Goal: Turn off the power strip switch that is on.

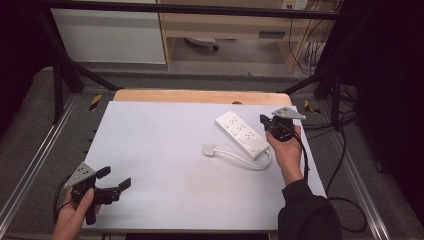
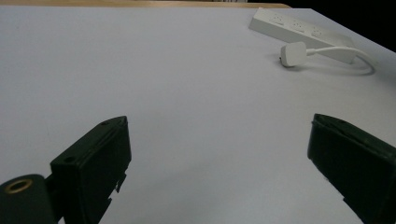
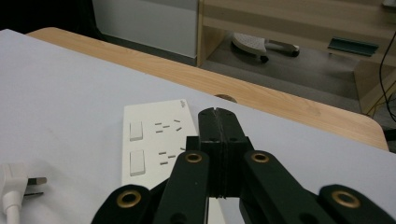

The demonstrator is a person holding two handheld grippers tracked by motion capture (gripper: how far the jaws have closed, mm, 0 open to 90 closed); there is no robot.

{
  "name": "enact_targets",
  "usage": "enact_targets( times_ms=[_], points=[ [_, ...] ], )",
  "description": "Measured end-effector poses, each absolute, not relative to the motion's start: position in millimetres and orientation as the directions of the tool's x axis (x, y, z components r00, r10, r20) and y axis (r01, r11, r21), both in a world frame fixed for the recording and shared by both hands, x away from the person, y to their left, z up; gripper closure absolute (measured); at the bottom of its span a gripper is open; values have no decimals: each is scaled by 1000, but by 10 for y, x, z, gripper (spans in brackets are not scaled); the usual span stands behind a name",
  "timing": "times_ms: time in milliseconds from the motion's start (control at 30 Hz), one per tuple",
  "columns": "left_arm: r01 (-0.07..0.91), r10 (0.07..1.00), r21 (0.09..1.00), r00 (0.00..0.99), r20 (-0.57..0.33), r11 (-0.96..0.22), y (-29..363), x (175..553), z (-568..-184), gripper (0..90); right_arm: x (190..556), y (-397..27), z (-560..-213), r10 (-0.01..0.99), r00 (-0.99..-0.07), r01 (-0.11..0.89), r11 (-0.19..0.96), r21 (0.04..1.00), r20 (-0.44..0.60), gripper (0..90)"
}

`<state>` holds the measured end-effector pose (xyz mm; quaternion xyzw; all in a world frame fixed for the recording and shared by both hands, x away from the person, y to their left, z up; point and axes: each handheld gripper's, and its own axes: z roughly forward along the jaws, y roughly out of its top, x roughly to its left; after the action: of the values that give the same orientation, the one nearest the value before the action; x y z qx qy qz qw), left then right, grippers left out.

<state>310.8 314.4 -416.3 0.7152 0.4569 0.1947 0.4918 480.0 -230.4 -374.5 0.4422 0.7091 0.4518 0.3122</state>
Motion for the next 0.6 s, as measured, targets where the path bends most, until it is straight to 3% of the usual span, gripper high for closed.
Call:
enact_targets(
  times_ms=[600],
  points=[
    [474, 846, 874, 504, -172, -105, 3148, 3104, -4179, 62, 4822, -2235, -3813, 902, -431, 369, 217, 903, -41, 900]
  ],
)
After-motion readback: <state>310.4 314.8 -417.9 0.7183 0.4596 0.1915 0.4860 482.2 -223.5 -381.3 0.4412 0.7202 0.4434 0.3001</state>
